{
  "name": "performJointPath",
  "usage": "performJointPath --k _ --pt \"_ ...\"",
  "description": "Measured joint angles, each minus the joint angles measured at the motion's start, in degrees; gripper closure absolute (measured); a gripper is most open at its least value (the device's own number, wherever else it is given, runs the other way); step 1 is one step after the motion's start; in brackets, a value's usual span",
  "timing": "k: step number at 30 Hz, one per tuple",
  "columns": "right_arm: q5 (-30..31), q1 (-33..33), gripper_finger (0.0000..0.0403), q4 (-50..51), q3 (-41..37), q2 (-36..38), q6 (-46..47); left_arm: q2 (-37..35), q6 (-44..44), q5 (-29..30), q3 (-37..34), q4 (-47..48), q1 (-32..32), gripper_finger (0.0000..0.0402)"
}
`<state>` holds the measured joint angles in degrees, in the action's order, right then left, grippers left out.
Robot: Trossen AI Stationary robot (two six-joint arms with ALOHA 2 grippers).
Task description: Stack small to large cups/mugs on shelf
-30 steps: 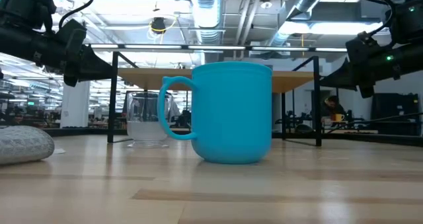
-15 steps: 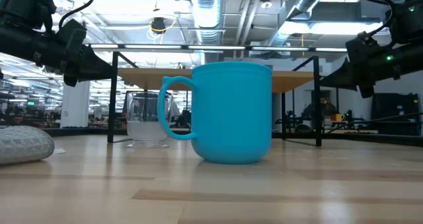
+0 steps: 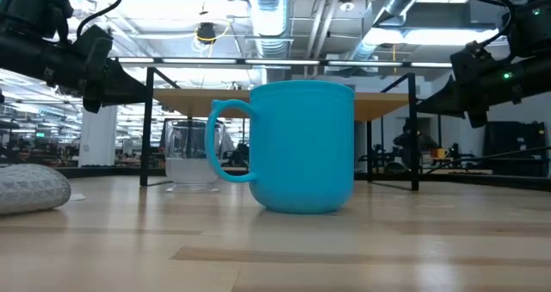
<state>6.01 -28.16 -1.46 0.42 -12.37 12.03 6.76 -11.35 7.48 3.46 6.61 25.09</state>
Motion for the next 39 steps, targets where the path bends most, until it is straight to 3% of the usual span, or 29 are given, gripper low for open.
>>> performJointPath --k 11,21,39 --pt "0.0 0.0 0.0367 0.0 0.0 0.0 0.0 0.0 0.4 0.0 0.0 0.0 0.0 0.0283" --pt "0.0 0.0 0.0367 0.0 0.0 0.0 0.0 0.0 13.5 1.2 0.0 0.0 0.0 0.0283" --pt "0.0 0.1 0.0367 -0.3 0.0 0.0 0.8 0.0 13.2 1.3 0.0 0.0 0.0 0.0283"
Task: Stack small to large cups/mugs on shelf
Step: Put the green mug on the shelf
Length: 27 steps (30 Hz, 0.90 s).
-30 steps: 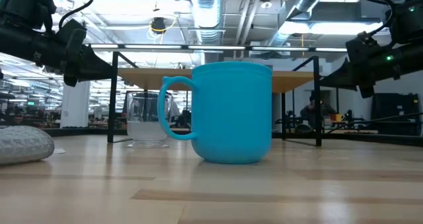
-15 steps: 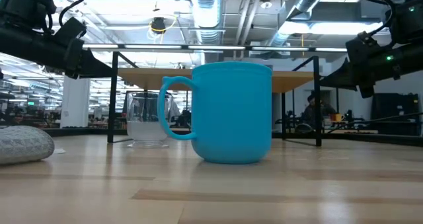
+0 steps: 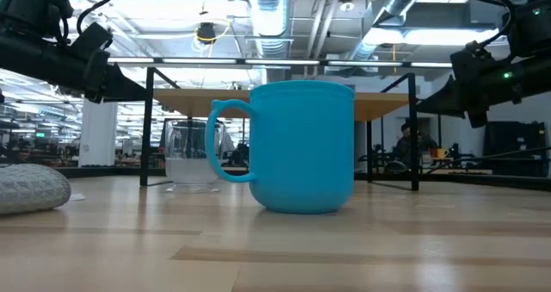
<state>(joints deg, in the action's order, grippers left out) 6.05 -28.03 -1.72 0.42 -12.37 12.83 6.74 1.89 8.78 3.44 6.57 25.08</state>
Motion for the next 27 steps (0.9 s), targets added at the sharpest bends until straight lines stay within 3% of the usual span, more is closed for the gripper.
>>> performJointPath --k 5,21,27 --pt "0.4 0.7 0.0367 -0.3 0.0 0.0 5.8 0.0 0.3 0.0 0.0 0.0 0.0 0.0283" --pt "1.5 0.2 0.0366 -0.2 0.0 0.0 2.4 0.0 -3.1 0.0 0.0 0.0 0.0 0.0283" --pt "1.2 0.3 0.0344 -1.2 0.0 0.0 1.3 0.0 -4.7 0.0 0.0 0.0 0.0 0.0283"
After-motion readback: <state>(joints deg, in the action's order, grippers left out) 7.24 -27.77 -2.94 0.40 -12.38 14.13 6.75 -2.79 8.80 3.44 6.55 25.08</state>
